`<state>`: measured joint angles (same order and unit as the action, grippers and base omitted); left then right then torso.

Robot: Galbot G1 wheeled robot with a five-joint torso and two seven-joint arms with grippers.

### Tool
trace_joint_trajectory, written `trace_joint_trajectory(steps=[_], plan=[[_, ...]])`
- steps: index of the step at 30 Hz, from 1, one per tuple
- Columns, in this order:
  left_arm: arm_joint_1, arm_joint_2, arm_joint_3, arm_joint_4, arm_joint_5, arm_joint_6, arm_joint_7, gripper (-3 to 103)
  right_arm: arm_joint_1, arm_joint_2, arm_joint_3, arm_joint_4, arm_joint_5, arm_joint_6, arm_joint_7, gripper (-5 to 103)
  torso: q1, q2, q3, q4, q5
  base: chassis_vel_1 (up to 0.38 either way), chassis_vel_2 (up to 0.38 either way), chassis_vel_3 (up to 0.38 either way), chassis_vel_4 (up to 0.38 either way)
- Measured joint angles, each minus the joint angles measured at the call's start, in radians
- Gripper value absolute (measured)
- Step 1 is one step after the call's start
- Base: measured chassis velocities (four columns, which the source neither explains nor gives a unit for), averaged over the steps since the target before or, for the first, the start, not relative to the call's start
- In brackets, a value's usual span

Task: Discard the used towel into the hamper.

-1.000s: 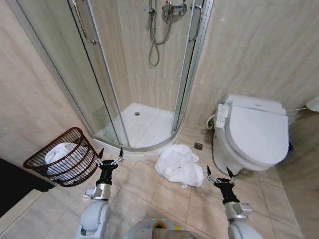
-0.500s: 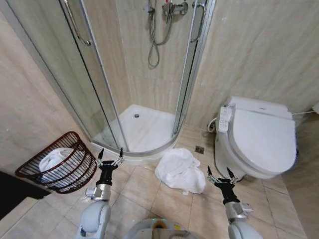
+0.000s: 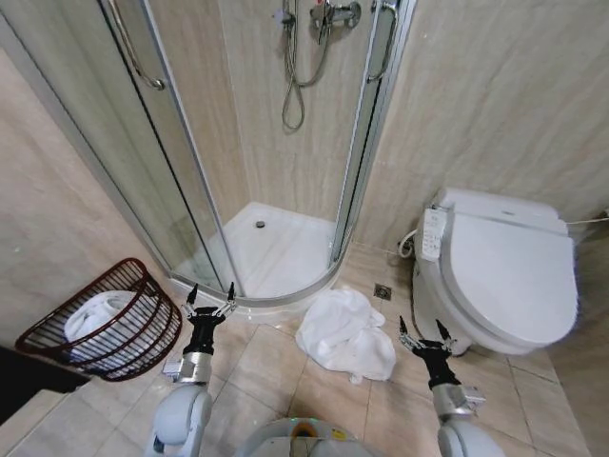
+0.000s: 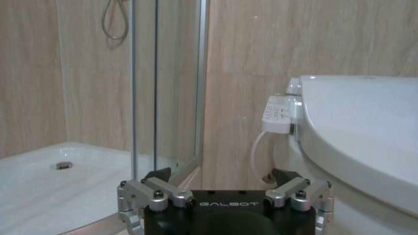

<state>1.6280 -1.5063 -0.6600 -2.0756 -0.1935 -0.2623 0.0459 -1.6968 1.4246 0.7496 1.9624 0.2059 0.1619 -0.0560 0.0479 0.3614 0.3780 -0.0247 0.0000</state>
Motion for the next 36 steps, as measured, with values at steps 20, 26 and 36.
trace_joint_trajectory(steps=[20,26,36], plan=[[-0.012,-0.006,0.008,0.059,0.018,-0.009,-0.016,100,0.259,-0.067,-0.036,-0.285,0.089,-0.040,-0.064,100,0.000,0.000,0.000,0.0001,0.0001,-0.018,0.013,0.014,-0.014],[-0.013,-0.010,0.002,0.062,0.022,-0.005,-0.018,100,0.368,-0.078,-0.074,-0.390,0.071,-0.070,-0.097,100,0.000,0.000,0.000,0.0001,-0.0002,0.000,0.000,0.000,0.000],[-0.002,-0.005,-0.010,0.060,0.032,-0.002,-0.026,100,0.487,-0.098,-0.133,-0.508,0.046,-0.115,-0.121,100,0.000,0.000,0.000,0.0002,-0.0001,0.000,0.000,0.000,0.000]])
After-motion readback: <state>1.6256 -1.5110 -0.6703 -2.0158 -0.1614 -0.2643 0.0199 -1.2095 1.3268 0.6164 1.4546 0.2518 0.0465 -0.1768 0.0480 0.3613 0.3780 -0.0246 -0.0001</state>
